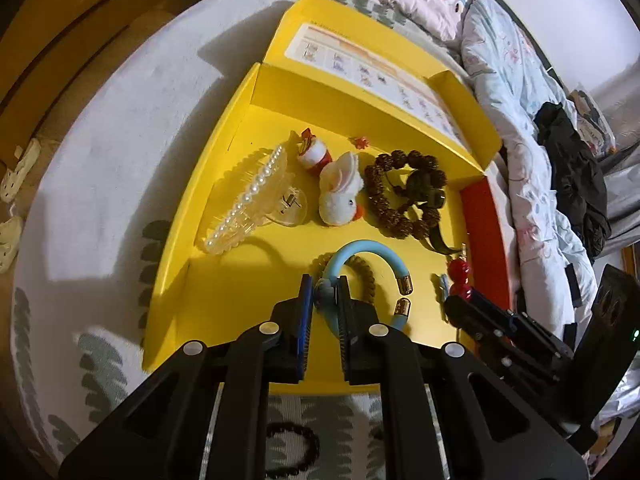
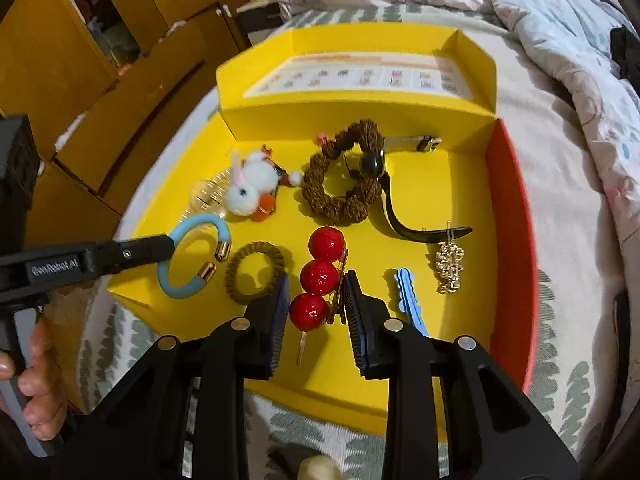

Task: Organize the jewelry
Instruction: 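Carry the hairpin and hair tie out of the box and release them on the bedspread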

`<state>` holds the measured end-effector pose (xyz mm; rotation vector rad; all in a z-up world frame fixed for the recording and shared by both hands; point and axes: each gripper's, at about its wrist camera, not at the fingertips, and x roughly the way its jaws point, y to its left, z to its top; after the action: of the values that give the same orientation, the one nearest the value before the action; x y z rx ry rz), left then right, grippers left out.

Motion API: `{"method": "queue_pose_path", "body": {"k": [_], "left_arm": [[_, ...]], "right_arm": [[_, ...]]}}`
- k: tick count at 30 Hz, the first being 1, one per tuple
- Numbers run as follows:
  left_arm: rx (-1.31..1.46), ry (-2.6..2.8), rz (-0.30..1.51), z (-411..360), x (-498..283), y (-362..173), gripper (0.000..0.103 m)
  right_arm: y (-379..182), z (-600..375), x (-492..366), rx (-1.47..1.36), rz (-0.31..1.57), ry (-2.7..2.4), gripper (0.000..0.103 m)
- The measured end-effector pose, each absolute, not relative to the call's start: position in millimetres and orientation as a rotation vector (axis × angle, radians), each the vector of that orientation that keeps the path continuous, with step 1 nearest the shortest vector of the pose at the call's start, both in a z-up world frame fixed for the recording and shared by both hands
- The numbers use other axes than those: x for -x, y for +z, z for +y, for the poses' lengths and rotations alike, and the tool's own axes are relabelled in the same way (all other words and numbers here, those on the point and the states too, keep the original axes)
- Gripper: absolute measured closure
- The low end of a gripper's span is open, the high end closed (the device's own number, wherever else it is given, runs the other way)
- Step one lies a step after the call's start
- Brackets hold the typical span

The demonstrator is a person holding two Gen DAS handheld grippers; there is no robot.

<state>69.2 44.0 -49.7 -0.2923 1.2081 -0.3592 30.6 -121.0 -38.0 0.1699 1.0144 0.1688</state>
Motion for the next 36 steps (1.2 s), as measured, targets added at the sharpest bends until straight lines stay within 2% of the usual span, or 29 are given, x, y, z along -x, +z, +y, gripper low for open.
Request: {"method": "queue_pose_path", "body": {"k": [13, 23, 36], "left_arm": [[0.218, -0.324, 1.162, 73.6, -8.3, -30.7, 0.091], [0.175, -0.231, 1.244, 106.7, 24.8, -64.2, 0.091], [0.098, -0.126, 1.335, 104.9, 23.9, -107.0, 0.091]], "right_arm": [[-3.6, -144.6, 40.8, -0.177, 0.985, 0.130, 0.075], [-38.4, -169.4, 100.7, -0.157, 1.088, 0.043, 0.074], [-80.3, -167.0, 93.3, -0.129, 1.189, -0.007, 0.074]]}}
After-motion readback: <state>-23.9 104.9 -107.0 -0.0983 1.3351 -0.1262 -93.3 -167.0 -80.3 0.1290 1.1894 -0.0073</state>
